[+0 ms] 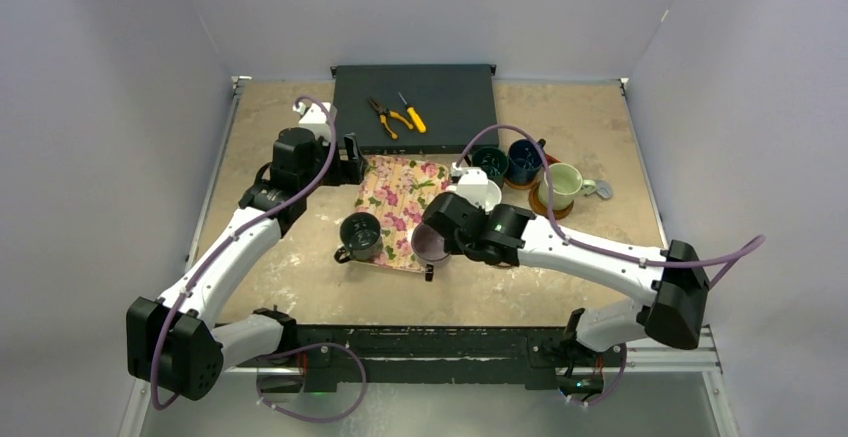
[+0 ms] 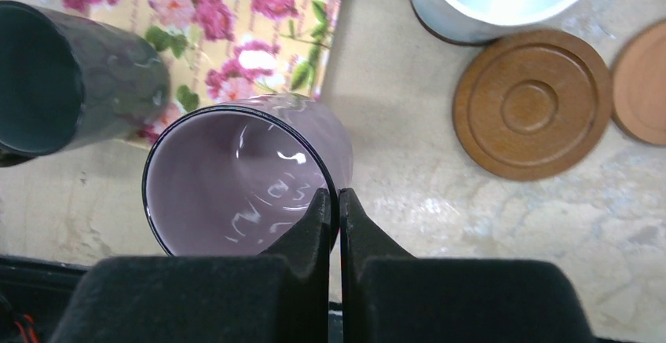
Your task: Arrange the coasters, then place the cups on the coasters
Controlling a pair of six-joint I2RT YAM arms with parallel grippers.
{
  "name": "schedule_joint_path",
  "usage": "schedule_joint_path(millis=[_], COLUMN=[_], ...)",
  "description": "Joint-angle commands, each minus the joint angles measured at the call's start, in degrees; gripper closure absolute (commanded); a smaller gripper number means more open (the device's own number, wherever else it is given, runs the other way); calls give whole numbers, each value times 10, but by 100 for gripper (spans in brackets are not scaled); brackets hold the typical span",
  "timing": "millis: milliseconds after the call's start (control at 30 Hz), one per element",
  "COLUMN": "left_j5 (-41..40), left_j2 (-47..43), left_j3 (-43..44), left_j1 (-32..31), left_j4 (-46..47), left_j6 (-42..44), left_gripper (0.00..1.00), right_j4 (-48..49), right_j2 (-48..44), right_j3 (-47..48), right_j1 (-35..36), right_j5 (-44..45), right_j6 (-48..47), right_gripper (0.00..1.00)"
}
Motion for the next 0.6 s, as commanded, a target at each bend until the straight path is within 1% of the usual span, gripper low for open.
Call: schedule_joint_path(millis=[0, 100, 167, 333, 567], left_j5=[-8, -8, -8, -9, -9], left_j2=[-16, -18, -18, -18, -18], left_j3=[3, 3, 3, 3, 3], left_j1=[3, 3, 3, 3, 3], left_j4=[9, 9, 9, 9, 9], left_j6=[1, 1, 1, 1, 1], left_gripper=[21, 21, 21, 21, 21], right_j4=[-77, -95, -96, -79, -92], right_j2=[-40, -70, -90, -144, -183], right_j3=[-1, -31, -51, -83, -109], right_j1=[-3, -17, -39, -100, -148], right_j5=[4, 3, -2, -3, 23], right_j6=[40, 74, 86, 77, 80], right_gripper=[100, 100, 100, 100, 100])
